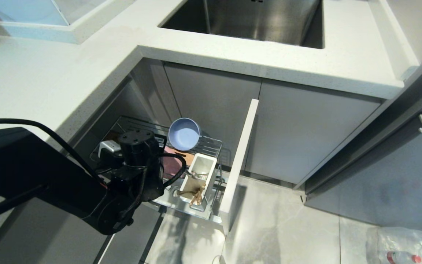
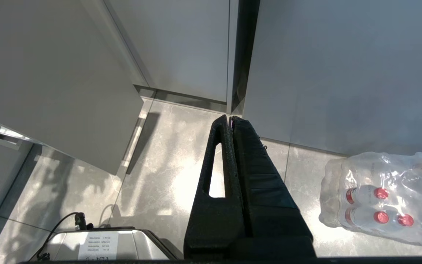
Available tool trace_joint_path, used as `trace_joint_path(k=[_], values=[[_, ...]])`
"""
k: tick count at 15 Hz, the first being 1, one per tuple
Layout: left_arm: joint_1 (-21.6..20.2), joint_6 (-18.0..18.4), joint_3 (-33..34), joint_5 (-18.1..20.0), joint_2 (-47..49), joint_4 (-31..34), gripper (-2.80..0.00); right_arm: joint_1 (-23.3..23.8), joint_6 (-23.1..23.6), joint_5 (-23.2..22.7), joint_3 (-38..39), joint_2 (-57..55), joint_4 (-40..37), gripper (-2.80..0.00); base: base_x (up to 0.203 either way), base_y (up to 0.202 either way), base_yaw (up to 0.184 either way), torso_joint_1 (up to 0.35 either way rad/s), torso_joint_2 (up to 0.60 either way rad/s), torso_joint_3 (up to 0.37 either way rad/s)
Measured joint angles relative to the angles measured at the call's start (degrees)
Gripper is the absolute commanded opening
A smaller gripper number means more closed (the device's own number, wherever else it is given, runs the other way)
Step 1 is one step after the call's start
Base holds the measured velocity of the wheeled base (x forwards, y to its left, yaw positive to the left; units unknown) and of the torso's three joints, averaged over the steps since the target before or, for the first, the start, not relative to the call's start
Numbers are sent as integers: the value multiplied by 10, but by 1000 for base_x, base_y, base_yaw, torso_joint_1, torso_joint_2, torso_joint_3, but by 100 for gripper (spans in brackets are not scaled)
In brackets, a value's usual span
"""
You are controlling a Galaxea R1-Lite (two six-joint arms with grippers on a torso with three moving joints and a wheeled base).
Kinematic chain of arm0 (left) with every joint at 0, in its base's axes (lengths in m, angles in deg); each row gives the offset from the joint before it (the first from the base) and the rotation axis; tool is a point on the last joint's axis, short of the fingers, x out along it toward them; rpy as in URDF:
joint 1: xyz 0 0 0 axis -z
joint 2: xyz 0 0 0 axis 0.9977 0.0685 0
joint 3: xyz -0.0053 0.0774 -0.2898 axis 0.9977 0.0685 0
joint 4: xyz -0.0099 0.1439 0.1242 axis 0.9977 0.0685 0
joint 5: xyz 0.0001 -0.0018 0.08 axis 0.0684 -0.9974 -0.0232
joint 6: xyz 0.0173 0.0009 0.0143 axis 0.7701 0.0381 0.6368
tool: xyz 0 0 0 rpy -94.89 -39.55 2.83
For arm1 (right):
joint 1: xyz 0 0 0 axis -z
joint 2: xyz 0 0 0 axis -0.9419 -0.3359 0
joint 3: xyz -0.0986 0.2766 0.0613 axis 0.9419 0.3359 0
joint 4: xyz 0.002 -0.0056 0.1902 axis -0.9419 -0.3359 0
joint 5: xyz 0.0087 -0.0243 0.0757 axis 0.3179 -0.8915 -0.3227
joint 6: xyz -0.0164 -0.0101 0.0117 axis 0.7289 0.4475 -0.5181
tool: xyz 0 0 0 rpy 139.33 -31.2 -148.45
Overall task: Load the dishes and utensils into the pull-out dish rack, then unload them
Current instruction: Pick up the plate and place it in the cupboard
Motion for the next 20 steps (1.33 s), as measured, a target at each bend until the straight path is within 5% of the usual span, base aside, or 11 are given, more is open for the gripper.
trace_joint_path(k=[20], values=[[0,4,-2,-11,21,1,-280,0,0,0,0,0,0,-280,0,0,0,0,0,0]])
